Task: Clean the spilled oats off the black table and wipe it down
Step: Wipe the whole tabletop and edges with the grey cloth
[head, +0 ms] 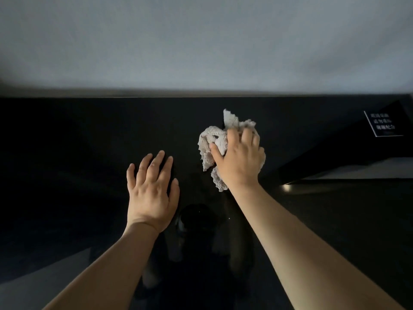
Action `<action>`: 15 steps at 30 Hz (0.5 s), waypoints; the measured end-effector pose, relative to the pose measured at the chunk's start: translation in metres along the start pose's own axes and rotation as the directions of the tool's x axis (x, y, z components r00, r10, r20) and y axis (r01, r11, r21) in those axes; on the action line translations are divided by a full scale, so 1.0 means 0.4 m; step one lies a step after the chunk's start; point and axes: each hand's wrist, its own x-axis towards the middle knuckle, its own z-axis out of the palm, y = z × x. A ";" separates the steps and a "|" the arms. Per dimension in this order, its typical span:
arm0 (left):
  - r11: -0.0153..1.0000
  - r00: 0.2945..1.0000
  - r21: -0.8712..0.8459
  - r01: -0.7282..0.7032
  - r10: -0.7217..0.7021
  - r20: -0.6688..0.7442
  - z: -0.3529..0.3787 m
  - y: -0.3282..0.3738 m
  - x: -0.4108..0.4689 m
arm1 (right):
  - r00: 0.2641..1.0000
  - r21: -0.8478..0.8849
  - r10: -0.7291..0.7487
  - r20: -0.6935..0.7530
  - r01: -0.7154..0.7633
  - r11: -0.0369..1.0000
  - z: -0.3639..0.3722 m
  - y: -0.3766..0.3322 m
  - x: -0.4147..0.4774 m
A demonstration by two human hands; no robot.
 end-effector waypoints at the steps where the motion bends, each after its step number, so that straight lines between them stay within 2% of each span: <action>1: 1.000 1.000 0.003 -0.003 0.003 0.002 0.000 0.000 0.000 | 0.997 0.010 -0.027 -0.066 0.028 1.000 0.001 0.014 -0.031; 3: 1.000 1.000 0.009 -0.007 0.007 0.002 -0.001 0.000 0.000 | 0.993 0.055 -0.069 -0.094 0.074 0.996 -0.011 0.040 -0.115; 9: 1.000 1.000 0.023 -0.006 0.005 0.029 -0.008 -0.002 -0.004 | 0.981 0.187 -0.179 0.081 0.161 0.969 -0.091 0.089 -0.465; 12: 0.998 0.999 0.051 -0.020 0.017 0.051 -0.012 0.000 -0.006 | 0.991 0.372 -0.077 0.111 0.030 0.928 -0.142 0.122 -0.469; 15: 0.998 0.998 0.059 -0.027 0.024 0.051 -0.008 0.000 -0.004 | 0.995 0.431 0.080 -0.053 -0.049 0.901 -0.166 0.136 -0.355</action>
